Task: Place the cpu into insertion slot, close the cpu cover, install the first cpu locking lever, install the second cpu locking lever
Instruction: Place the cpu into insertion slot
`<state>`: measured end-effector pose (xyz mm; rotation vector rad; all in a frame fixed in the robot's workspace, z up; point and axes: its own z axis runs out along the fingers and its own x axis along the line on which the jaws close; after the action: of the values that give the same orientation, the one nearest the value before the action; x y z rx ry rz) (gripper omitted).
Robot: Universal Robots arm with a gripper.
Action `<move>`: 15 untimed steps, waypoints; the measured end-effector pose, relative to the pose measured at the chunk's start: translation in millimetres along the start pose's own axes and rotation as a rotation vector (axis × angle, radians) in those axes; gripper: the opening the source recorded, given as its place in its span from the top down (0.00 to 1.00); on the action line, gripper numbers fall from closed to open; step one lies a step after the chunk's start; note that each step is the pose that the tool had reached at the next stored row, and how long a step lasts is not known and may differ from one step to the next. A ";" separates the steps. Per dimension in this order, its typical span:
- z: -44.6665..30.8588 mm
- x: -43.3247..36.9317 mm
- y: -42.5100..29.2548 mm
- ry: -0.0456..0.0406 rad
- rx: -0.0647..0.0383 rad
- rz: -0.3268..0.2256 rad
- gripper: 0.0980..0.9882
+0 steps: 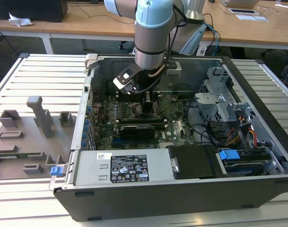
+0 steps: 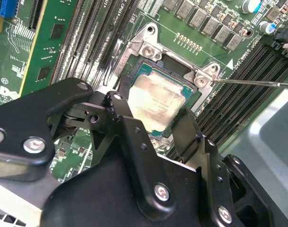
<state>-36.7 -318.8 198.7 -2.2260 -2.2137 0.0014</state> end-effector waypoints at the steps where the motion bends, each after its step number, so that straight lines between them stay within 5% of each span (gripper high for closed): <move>1: 0.0 0.0 0.0 0.0001 0.000 0.000 0.41; 11: -18.8 2.8 0.0 -0.0003 0.000 0.000 0.41; 12: -24.1 2.8 0.0 -0.0004 0.000 0.000 0.58; 15: -35.3 3.0 -0.1 -0.0004 0.000 0.000 0.71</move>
<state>-36.7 -315.8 234.0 -2.2262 -2.2140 0.0018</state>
